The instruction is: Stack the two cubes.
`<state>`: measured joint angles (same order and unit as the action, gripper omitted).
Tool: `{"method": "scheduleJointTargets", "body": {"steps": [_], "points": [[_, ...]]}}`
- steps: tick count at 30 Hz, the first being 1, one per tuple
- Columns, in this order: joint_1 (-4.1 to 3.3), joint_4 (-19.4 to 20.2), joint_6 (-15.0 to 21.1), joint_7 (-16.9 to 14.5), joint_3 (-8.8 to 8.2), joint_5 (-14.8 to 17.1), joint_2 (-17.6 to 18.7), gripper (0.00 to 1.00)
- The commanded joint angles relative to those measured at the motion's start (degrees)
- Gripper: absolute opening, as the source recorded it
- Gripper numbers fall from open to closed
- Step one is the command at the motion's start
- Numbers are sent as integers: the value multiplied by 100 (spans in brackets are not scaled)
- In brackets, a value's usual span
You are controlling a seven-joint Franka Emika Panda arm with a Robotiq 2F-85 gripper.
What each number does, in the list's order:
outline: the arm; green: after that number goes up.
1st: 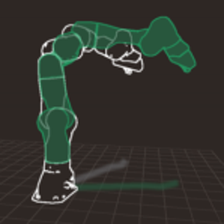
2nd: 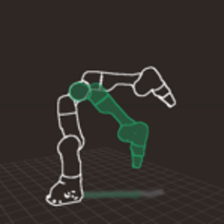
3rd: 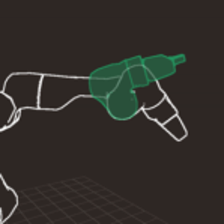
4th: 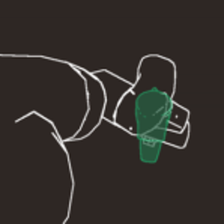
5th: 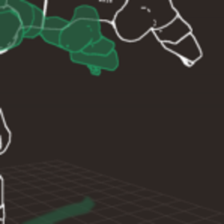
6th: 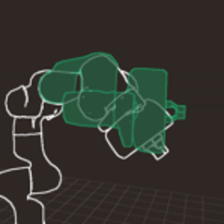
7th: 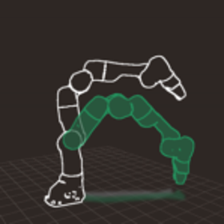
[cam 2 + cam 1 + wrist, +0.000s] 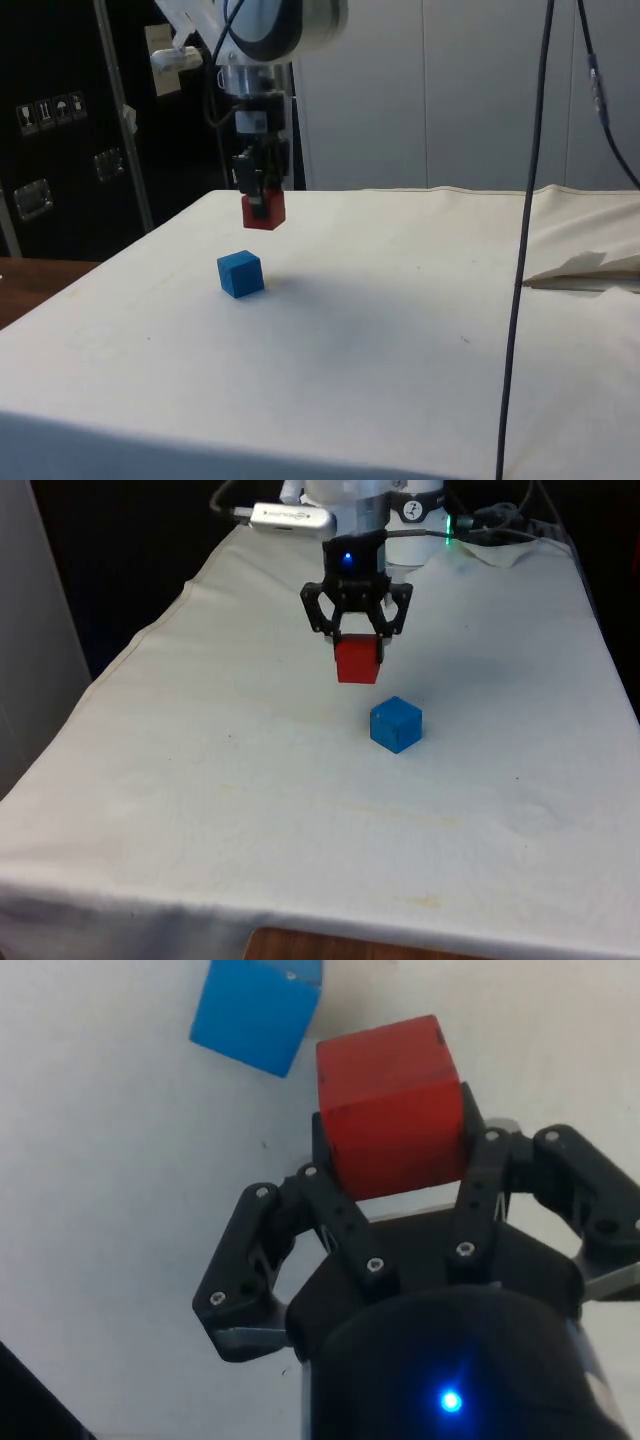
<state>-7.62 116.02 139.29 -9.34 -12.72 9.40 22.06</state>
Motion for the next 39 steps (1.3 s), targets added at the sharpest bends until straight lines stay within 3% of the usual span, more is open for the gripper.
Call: {"method": "scheduleJointTargets", "body": {"steps": [1, 2, 3, 7, 11, 12, 13, 20, 21, 23, 39], "points": [[-52, -57, -74, 103, -23, -74, 40, 1], [-6, -29, -17, 46, 23, -29, 11, 1], [-52, -86, -86, 138, -6, -103, 46, 1], [-74, -218, -172, 321, 86, -223, 97, 1], [-80, -304, -212, 453, 160, -309, 132, 1], [-34, -241, -138, 367, 189, -246, 92, 1], [-86, -327, -223, 487, 178, -327, 138, 1], [-97, -510, -241, 688, 309, -435, 264, 1], [-63, -464, -201, 625, 332, -395, 229, 1], [-109, -573, -229, 751, 355, -453, 327, 1], [-92, -716, -97, 825, 521, -424, 607, 1]]}}
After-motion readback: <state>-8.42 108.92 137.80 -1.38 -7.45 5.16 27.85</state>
